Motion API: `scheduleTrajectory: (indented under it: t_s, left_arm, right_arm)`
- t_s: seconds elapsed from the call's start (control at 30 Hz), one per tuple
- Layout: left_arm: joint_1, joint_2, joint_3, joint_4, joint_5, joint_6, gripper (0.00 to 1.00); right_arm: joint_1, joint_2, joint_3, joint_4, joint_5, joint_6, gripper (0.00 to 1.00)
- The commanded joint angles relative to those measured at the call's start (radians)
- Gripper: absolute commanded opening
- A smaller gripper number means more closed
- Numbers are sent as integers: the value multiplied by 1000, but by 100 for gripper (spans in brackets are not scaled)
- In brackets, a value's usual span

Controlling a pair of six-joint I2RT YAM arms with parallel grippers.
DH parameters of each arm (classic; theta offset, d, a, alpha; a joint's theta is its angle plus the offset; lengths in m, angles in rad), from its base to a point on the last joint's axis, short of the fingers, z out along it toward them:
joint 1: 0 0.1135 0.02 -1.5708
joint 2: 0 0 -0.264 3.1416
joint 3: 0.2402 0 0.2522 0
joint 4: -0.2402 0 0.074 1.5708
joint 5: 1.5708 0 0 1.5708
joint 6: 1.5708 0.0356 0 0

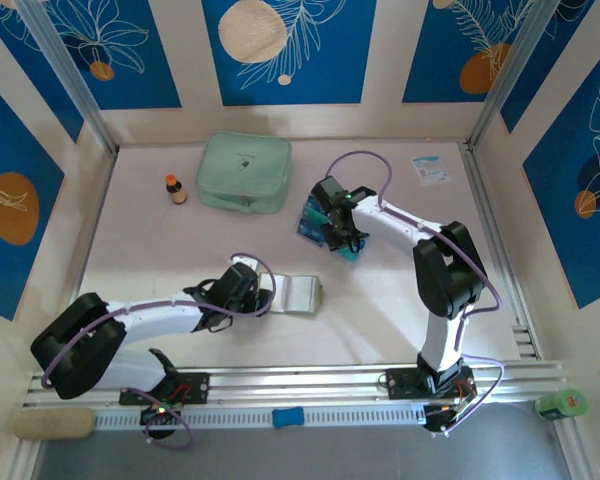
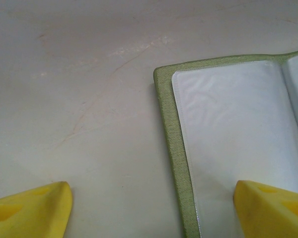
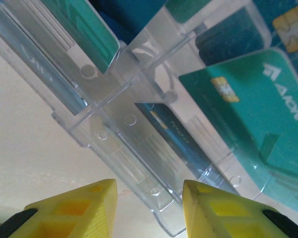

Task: Put the credit cards into the card holder

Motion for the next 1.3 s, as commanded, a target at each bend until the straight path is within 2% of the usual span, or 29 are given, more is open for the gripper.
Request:
scheduleTrajectory:
  t_s: [0.0,0.3,0.63,1.0,1.13,1.27]
  left_arm:
    - [8,-10,-14,7,5,-9,84]
    - [8,-10,-12,7,5,-9,84]
    - [8,-13,-14,4,5,-9,84]
    - [9,-19,-15,-1,5,-10,84]
    - [8,-24,-15,-3,0,-10,84]
    - [8,-38,-15,-16,-15,-12,84]
  right_arm:
    - [15,26,29,-22,52,-36,40]
    - [43,72,23,-27,115,-74,36]
    - [60,29,0,-16,107,-98,24]
    - [81,-63,4,6,90,-180,0]
    - [106,-116,15,0,68,-177,0]
    - [130,-189,16,8,-6,-91,0]
